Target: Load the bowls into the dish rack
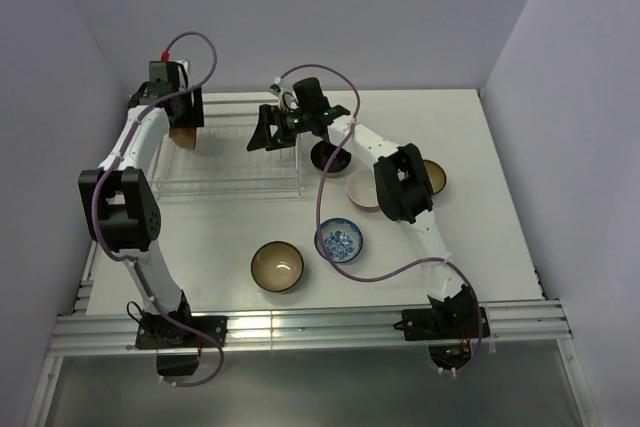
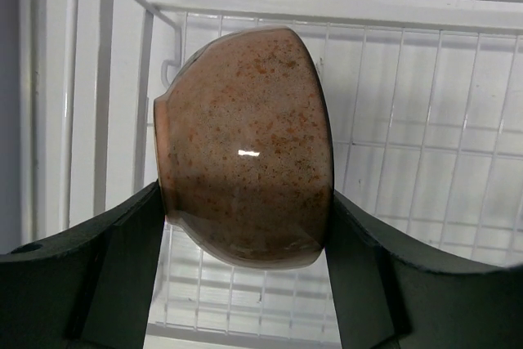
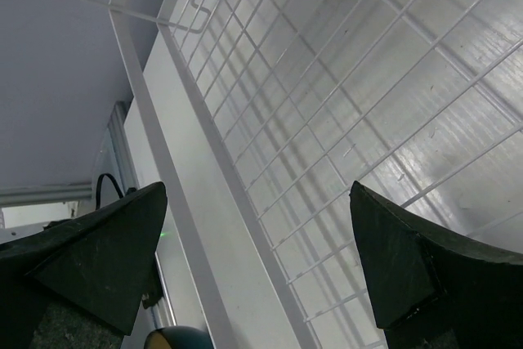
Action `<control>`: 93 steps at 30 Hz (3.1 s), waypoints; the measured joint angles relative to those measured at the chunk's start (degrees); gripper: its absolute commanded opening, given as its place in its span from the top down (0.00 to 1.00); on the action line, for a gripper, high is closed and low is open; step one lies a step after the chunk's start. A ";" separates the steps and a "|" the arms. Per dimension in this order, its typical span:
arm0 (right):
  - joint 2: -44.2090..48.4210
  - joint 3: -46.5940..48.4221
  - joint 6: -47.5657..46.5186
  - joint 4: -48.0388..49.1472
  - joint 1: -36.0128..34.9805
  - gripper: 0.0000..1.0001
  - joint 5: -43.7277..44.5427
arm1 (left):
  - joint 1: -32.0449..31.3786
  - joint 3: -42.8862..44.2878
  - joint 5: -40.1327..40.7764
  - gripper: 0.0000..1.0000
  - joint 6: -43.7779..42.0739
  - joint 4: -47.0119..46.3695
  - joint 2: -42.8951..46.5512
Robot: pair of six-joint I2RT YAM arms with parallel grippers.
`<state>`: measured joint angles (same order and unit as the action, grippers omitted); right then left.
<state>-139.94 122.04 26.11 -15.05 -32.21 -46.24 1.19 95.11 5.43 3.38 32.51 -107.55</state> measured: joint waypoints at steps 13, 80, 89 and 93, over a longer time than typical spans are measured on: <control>3.56 -4.57 -1.75 -0.33 -0.17 0.00 2.56 | -7.72 2.64 12.94 1.00 -7.41 -1.55 -3.98; 28.68 -17.62 1.42 4.24 11.93 0.00 0.24 | -13.97 1.60 30.60 0.16 -16.85 -8.87 -9.84; 28.85 -18.71 1.27 4.07 12.41 0.00 0.07 | -15.52 1.11 30.77 0.09 -17.22 -7.39 -12.28; 28.87 -19.19 1.25 3.76 12.61 0.00 0.04 | -15.52 1.11 29.81 0.00 -16.48 -6.34 -12.39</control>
<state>-111.07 102.85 27.35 -11.29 -19.59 -46.19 -14.33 96.23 35.24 -13.10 26.17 -119.94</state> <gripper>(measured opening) 0.997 0.994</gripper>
